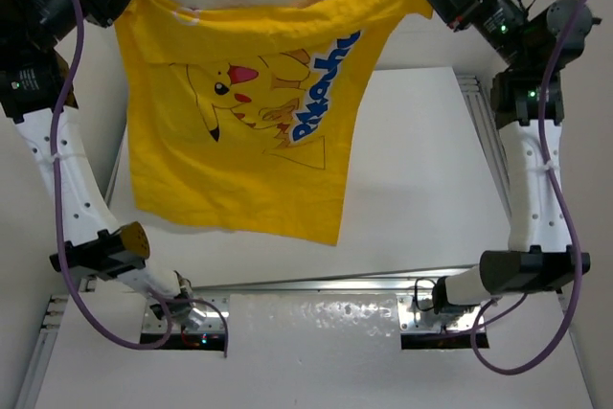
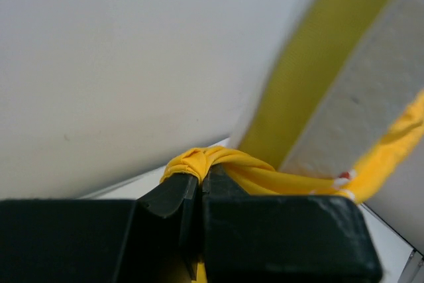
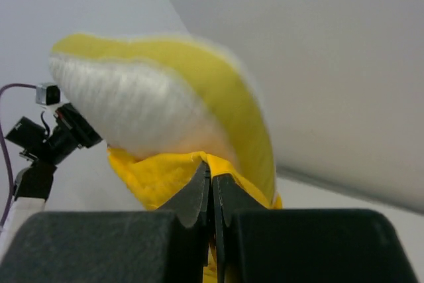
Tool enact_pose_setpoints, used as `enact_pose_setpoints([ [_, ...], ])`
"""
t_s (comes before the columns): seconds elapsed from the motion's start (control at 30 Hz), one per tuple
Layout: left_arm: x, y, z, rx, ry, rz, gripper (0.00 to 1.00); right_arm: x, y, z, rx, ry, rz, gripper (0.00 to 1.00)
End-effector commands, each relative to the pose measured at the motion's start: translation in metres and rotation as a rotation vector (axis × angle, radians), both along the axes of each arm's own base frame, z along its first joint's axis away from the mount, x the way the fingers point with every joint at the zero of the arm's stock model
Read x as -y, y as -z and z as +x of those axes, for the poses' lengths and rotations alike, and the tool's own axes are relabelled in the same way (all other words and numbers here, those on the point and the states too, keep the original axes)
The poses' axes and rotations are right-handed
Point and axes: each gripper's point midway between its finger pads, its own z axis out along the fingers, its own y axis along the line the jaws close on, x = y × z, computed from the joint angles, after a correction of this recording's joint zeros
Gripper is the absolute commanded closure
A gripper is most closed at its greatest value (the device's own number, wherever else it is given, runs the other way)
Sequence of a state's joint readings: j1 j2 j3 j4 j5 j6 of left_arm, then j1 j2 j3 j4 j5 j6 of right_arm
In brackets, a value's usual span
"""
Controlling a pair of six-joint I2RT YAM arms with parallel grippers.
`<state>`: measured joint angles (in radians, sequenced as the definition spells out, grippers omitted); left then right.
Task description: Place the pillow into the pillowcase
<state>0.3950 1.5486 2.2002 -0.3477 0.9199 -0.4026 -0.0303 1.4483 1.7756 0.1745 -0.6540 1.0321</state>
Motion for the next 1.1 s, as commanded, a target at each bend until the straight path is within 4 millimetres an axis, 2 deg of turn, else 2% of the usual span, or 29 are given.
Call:
enact_pose_setpoints([
  [0.0,-0.001,-0.074,-0.018,0.241,-0.046,0.009,1.0,0.018,-0.089,-0.031,0.274,0.154,-0.035,1.0],
  [0.07,0.006,-0.096,-0.033,0.3,-0.029,-0.009,1.0,0.014,-0.115,-0.044,0.334,0.135,-0.04,1.0],
  [0.1,0.014,-0.096,-0.044,0.299,-0.016,0.001,1.0,0.013,-0.111,-0.045,0.329,0.123,-0.045,1.0],
  [0.13,0.009,-0.061,-0.02,0.191,-0.013,-0.025,1.0,0.011,-0.105,-0.048,0.34,0.108,-0.047,1.0],
  [0.17,0.015,-0.034,-0.008,0.114,0.011,-0.035,1.0,0.009,-0.058,-0.034,0.229,0.087,-0.032,1.0],
  [0.2,0.013,-0.021,-0.003,0.097,-0.007,-0.022,1.0,0.012,-0.047,-0.031,0.244,0.1,-0.003,1.0],
  [0.23,0.008,-0.014,0.005,0.081,-0.019,-0.027,1.0,0.016,-0.018,-0.008,0.161,0.113,0.002,1.0],
  [0.27,0.004,-0.031,0.002,0.122,-0.044,-0.014,1.0,0.02,-0.022,0.003,0.146,0.132,-0.014,1.0],
  [0.3,0.005,-0.086,-0.019,0.281,-0.082,0.017,1.0,0.021,-0.08,-0.025,0.243,0.154,-0.06,1.0],
  [0.33,0.008,-0.113,-0.032,0.373,-0.091,0.024,1.0,0.021,-0.101,-0.03,0.286,0.164,-0.078,1.0],
  [0.37,0.012,-0.136,-0.048,0.465,-0.094,0.029,1.0,0.023,-0.111,-0.016,0.303,0.178,-0.082,1.0],
  [0.4,0.02,-0.157,-0.076,0.549,-0.097,0.022,1.0,0.027,-0.132,-0.029,0.354,0.211,-0.067,1.0],
  [0.43,0.017,-0.155,-0.072,0.555,-0.102,0.017,1.0,0.029,-0.142,-0.039,0.397,0.228,-0.069,1.0],
  [0.47,0.016,-0.144,-0.065,0.504,-0.108,0.013,1.0,0.028,-0.148,-0.068,0.432,0.238,-0.068,1.0],
  [0.5,0.009,-0.112,-0.038,0.394,-0.114,0.045,1.0,0.027,-0.149,-0.081,0.51,0.236,-0.061,1.0],
  [0.53,0.01,-0.055,-0.008,0.172,-0.1,0.027,1.0,0.029,-0.063,-0.022,0.286,0.216,-0.047,1.0],
  [0.57,0.007,-0.006,0.015,0.042,-0.107,0.04,1.0,0.03,-0.035,-0.016,0.242,0.219,-0.037,1.0],
  [0.6,-0.003,0.085,0.04,-0.152,-0.139,0.055,1.0,0.032,0.019,0.008,0.094,0.226,-0.045,1.0],
  [0.67,-0.005,0.139,0.056,-0.253,-0.156,0.061,1.0,0.028,0.056,0.031,-0.021,0.19,-0.072,1.0],
  [0.73,-0.006,0.092,0.058,-0.193,-0.168,0.075,1.0,0.024,0.009,0.035,0.045,0.135,-0.085,1.0],
  [0.77,-0.015,0.079,0.088,-0.189,-0.174,0.052,1.0,0.028,-0.031,0.026,0.123,0.167,-0.105,1.0],
  [0.8,-0.003,-0.063,0.025,0.211,-0.2,0.092,1.0,0.04,-0.109,-0.002,0.287,0.284,-0.113,1.0],
  [0.83,0.003,-0.109,-0.005,0.359,-0.188,0.049,1.0,0.045,-0.139,-0.02,0.366,0.328,-0.091,1.0],
  [0.9,0.001,-0.143,-0.037,0.526,-0.206,0.017,1.0,0.049,-0.174,-0.071,0.5,0.382,-0.062,1.0],
  [0.93,0.006,-0.139,-0.053,0.523,-0.226,0.044,1.0,0.048,-0.167,-0.081,0.511,0.375,-0.055,1.0],
  [0.97,0.013,-0.123,-0.042,0.449,-0.197,0.067,1.0,0.051,-0.102,-0.036,0.406,0.366,-0.039,1.0],
  [1.0,0.018,-0.069,-0.013,0.219,-0.158,0.058,1.0,0.052,-0.099,-0.067,0.437,0.381,-0.018,1.0],
  [1.03,0.012,0.005,0.024,0.019,-0.15,0.084,1.0,0.054,-0.065,-0.048,0.336,0.382,-0.04,1.0],
  [1.07,0.012,0.039,0.034,-0.054,-0.15,0.089,1.0,0.056,-0.026,-0.021,0.227,0.386,-0.075,1.0],
])
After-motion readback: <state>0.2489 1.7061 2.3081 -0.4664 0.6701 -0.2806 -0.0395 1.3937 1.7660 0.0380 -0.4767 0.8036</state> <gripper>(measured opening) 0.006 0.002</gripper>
